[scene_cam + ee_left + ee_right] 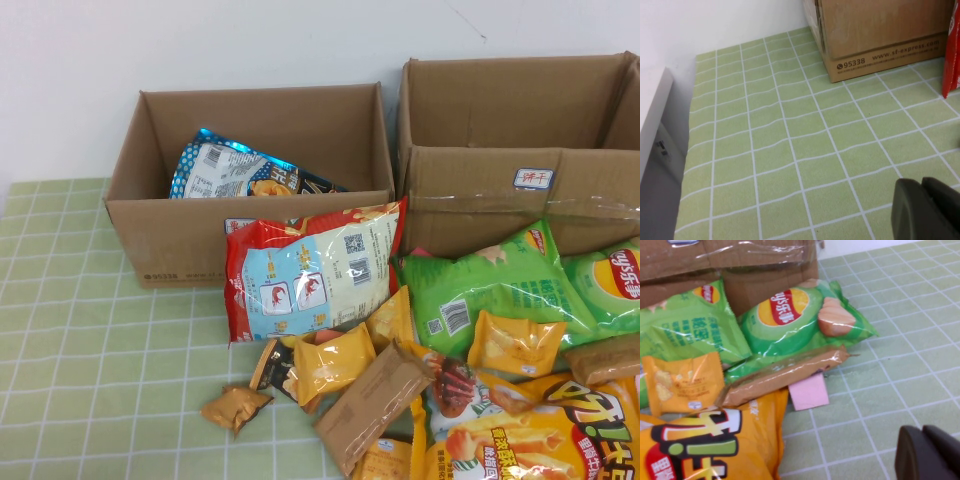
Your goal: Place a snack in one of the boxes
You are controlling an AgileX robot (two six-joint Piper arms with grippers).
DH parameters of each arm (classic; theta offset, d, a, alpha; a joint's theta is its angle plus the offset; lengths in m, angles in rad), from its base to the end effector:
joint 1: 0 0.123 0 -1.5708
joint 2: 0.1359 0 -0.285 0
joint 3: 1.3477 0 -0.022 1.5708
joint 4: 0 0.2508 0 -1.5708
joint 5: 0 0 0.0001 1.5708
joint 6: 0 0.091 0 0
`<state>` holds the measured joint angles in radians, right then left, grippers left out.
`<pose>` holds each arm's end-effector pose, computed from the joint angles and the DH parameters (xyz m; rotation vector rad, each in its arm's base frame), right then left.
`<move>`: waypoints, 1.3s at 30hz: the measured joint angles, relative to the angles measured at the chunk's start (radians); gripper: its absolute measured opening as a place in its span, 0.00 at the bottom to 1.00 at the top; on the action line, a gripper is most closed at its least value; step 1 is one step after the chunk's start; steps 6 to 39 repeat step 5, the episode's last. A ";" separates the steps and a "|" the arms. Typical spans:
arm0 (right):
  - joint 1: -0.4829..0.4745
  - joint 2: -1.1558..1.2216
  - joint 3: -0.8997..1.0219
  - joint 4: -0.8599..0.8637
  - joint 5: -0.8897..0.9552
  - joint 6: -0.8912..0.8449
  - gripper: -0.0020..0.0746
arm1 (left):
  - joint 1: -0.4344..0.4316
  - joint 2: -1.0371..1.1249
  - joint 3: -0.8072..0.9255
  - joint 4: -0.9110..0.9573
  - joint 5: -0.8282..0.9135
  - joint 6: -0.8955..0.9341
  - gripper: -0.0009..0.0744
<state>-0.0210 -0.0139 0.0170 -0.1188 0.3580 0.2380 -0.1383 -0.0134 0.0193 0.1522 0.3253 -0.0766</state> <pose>0.0527 -0.0049 0.1762 0.1649 1.8349 0.0357 0.0537 -0.0030 0.1784 0.1520 1.8046 -0.0062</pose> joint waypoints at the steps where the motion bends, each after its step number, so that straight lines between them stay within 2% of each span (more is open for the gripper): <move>1: 0.007 0.000 0.000 0.000 0.000 0.000 0.02 | 0.000 0.000 0.000 0.000 0.000 0.000 0.01; 39: 0.016 0.000 0.000 0.000 0.000 0.000 0.02 | 0.000 0.000 0.000 0.000 0.000 0.000 0.01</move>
